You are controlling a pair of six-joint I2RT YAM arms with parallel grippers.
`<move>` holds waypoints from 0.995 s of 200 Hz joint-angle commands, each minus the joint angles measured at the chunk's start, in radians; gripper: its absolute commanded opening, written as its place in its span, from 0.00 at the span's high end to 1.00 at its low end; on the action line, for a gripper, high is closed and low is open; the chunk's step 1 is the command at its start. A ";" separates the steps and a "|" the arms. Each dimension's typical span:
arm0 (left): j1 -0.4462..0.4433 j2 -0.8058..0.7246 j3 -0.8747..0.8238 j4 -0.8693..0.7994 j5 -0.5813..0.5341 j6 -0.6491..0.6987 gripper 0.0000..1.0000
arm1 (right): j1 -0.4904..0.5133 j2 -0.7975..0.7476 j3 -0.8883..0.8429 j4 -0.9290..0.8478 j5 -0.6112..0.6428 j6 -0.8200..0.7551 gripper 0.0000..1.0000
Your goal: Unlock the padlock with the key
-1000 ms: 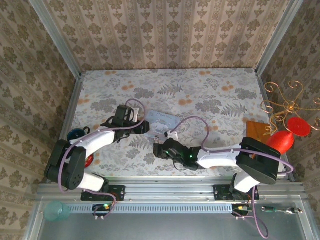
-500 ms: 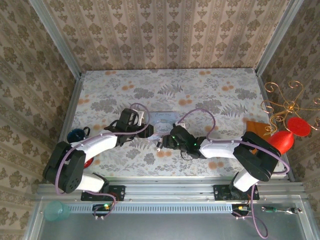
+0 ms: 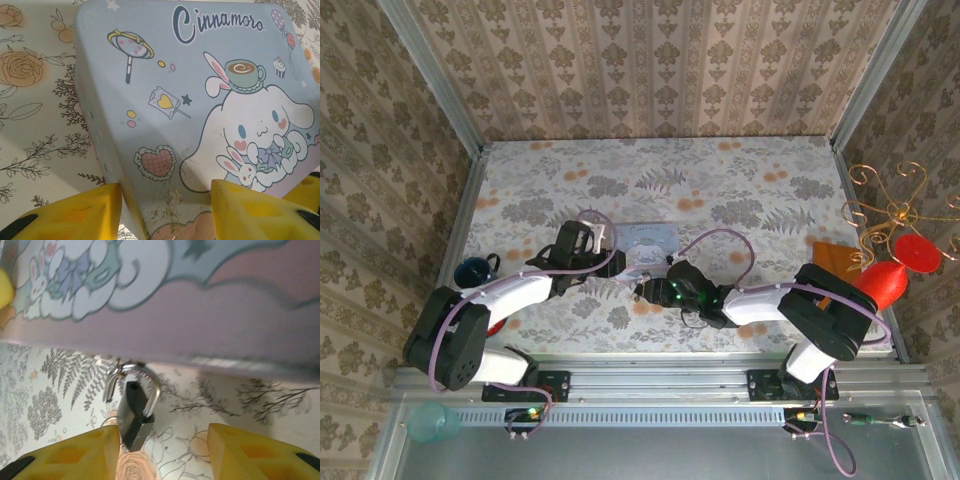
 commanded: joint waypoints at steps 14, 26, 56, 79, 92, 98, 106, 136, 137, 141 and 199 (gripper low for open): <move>0.018 0.020 -0.051 -0.063 -0.020 -0.014 0.51 | 0.048 0.026 0.035 -0.018 0.090 0.054 0.53; 0.018 0.016 -0.058 -0.057 -0.017 -0.017 0.52 | 0.058 0.037 0.040 -0.011 0.102 0.070 0.54; 0.018 0.007 -0.066 -0.057 -0.020 -0.020 0.52 | 0.072 0.066 0.057 -0.001 0.132 0.103 0.57; 0.018 -0.006 -0.075 -0.049 -0.019 -0.034 0.52 | 0.072 0.085 0.052 -0.010 0.165 0.165 0.60; 0.018 -0.012 -0.080 -0.043 -0.015 -0.041 0.53 | 0.072 0.096 0.049 -0.012 0.179 0.217 0.61; 0.016 -0.014 -0.084 -0.041 -0.014 -0.046 0.53 | 0.073 0.102 0.049 -0.009 0.179 0.236 0.62; 0.013 -0.020 -0.090 -0.037 -0.013 -0.052 0.53 | 0.074 0.109 0.048 0.001 0.178 0.255 0.63; 0.005 -0.031 -0.117 -0.016 -0.021 -0.074 0.53 | 0.084 0.122 0.052 0.020 0.175 0.278 0.65; 0.004 -0.031 -0.119 -0.015 -0.021 -0.076 0.53 | 0.084 0.122 0.052 0.020 0.176 0.278 0.65; 0.004 -0.031 -0.122 -0.012 -0.021 -0.076 0.53 | 0.084 0.125 0.053 0.020 0.175 0.282 0.65; -0.017 -0.027 -0.119 -0.022 -0.037 -0.069 0.54 | 0.087 0.145 0.054 0.044 0.157 0.326 0.73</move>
